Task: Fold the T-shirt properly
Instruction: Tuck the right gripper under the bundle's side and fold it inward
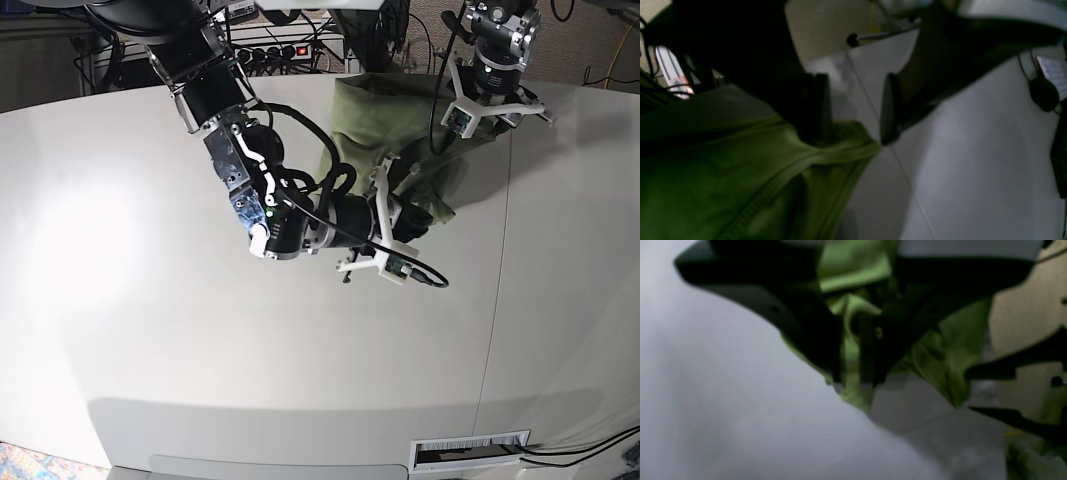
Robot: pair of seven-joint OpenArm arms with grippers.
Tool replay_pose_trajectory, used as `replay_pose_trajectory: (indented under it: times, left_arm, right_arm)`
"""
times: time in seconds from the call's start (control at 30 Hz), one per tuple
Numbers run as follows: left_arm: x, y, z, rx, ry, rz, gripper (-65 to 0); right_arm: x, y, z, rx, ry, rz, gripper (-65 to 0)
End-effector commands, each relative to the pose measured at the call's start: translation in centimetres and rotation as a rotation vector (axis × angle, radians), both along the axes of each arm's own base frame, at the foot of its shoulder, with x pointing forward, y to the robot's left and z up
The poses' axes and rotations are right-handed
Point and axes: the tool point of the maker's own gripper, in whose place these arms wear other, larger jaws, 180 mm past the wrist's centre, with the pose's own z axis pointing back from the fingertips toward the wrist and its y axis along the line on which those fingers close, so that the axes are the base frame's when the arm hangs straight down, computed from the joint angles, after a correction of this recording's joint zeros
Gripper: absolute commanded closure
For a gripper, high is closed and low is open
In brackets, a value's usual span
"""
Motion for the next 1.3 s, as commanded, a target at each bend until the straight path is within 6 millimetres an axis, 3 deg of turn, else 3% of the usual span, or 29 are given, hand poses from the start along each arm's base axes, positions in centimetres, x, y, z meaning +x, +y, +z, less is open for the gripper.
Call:
replay_pose_trajectory:
  times: [0.0, 0.27, 0.4, 0.5, 0.63, 0.93, 1.27]
  left_arm:
    - [0.4, 0.0, 0.8, -0.004, -0.033, 0.001, -26.0]
    - [0.4, 0.0, 0.8, -0.006, -0.033, 0.001, -26.0]
    - [0.4, -0.1, 0.8, -0.007, -0.033, 0.001, -26.0]
    - [0.3, -0.2, 0.7, -0.018, -0.029, 0.002, -26.0]
    - [0.3, -0.3, 0.7, -0.027, -0.025, 0.003, -26.0]
    - [0.2, -0.3, 0.7, -0.027, -0.024, 0.004, -26.0]
    - [-1.0, -0.2, 0.1, -0.016, 0.008, 0.001, -26.0]
  right_arm:
    - [0.6, 0.9, 2.1, 0.056, -0.037, 0.01, -7.2]
    - [-0.7, 1.5, 1.3, 0.027, 0.007, 0.052, -7.2]
    - [-2.7, 2.7, -0.5, -0.018, 0.031, 0.122, -7.2]
    - [-2.9, 3.2, -1.8, -0.076, -0.027, 0.144, -7.2]
    - [-1.9, 3.6, -2.2, -0.083, -0.129, 0.13, 0.0]
    - [0.7, 2.7, -1.9, -0.113, -0.258, 0.079, 0.0]
    - [5.4, -2.1, -1.6, -0.182, -0.276, -0.099, 0.0]
